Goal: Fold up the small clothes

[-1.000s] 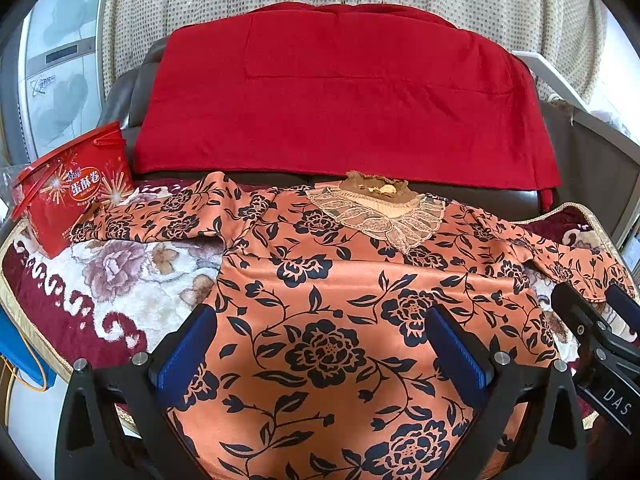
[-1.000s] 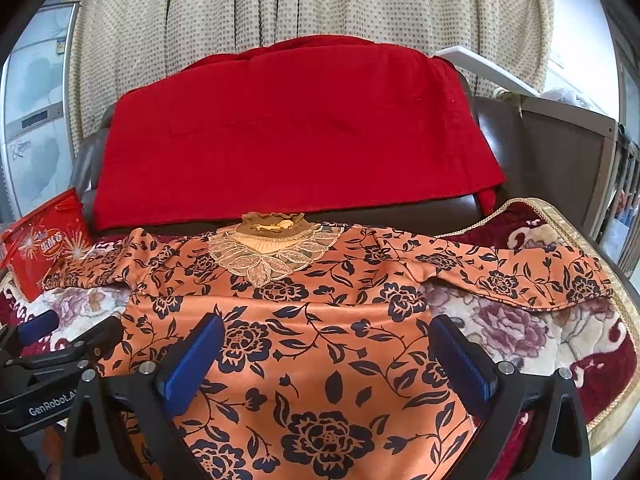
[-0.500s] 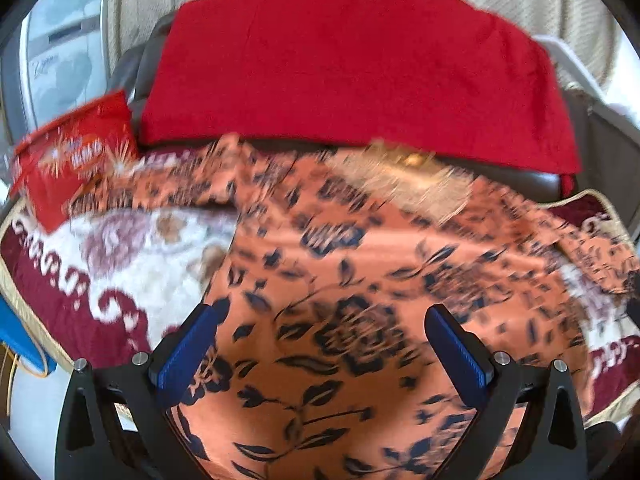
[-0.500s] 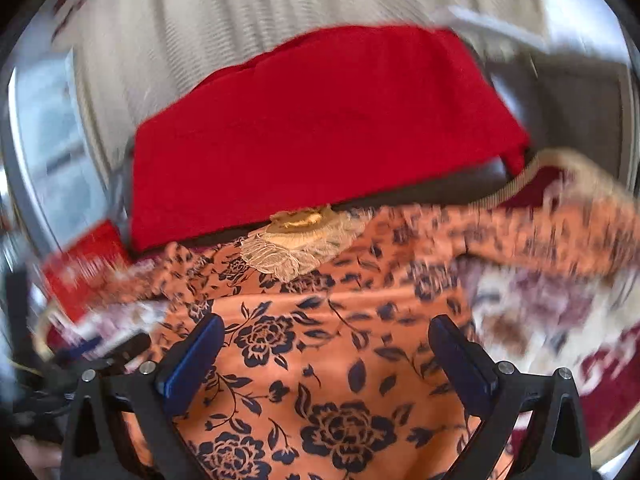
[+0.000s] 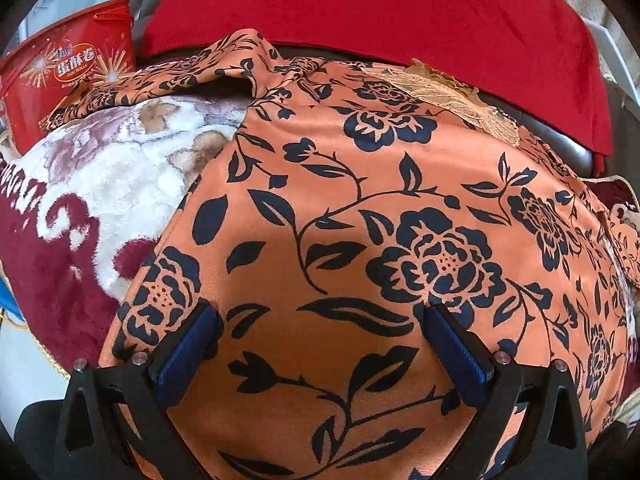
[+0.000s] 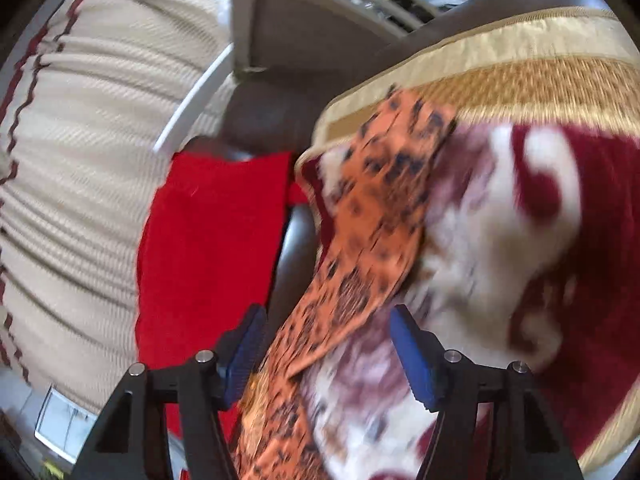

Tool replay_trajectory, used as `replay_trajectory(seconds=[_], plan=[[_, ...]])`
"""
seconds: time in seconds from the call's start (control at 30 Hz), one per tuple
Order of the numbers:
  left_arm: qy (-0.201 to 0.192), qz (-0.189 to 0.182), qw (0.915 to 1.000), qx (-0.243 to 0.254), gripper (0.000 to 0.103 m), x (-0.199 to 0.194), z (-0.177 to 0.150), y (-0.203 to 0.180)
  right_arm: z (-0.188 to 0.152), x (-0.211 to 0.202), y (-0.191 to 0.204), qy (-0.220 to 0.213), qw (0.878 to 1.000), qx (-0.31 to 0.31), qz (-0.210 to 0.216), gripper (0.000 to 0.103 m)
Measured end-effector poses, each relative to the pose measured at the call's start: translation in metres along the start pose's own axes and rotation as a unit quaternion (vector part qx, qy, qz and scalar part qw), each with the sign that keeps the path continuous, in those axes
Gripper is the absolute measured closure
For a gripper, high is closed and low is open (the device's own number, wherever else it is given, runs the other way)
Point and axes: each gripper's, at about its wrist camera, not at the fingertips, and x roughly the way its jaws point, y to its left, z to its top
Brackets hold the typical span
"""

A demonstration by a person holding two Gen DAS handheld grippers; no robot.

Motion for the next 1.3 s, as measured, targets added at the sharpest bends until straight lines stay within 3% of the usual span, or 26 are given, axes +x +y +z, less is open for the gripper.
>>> replay_trajectory(seconds=[0.23,0.4,0.5,0.6,0.63,0.67,0.8,0.97,1.1,1.2,1.3], plan=[[0.007,-0.012,0.9999,-0.001,0.0,0.003,0.002,0.002,0.043,0.034,-0.022,-0.032,0.998,0.029,-0.053,0.037],[-0.012,-0.021,0.9997,0.003,0.0,0.0,-0.003,0.007,0.06,0.053,-0.017,-0.04,0.996,0.023,-0.081,0.038],[-0.013,-0.037,0.9992,0.006,0.0,-0.003,-0.005,0.011,0.067,0.059,-0.008,-0.05,0.993,0.008,-0.107,0.064],[-0.021,-0.054,0.9982,0.01,0.0,-0.007,-0.005,0.017,0.077,0.067,-0.002,-0.051,0.989,-0.001,-0.142,0.072],[-0.027,-0.06,0.9978,0.013,0.0,-0.009,-0.006,0.02,0.081,0.072,0.002,-0.051,0.986,-0.013,-0.16,0.085],[-0.036,-0.063,0.9973,0.013,0.0,-0.011,-0.007,0.023,0.085,0.076,0.008,-0.049,0.982,-0.03,-0.18,0.091],[-0.079,-0.093,0.9918,-0.039,0.0,-0.022,-0.003,0.047,0.084,0.088,0.061,-0.049,0.969,-0.124,-0.209,0.095],[-0.114,-0.114,0.9812,-0.106,0.0,-0.032,0.0,0.078,0.023,0.107,0.197,-0.028,0.948,-0.293,-0.123,0.096],[-0.119,-0.112,0.9789,-0.123,0.0,-0.032,0.002,0.086,-0.074,0.128,0.301,0.016,0.919,-0.393,-0.004,0.096],[-0.129,-0.109,0.9771,-0.129,0.0,-0.038,-0.002,0.096,-0.158,0.149,0.341,0.073,0.901,-0.421,0.075,0.096],[-0.13,-0.113,0.9741,-0.147,0.0,-0.038,-0.002,0.106,-0.223,0.18,0.339,0.13,0.894,-0.417,0.101,0.095]])
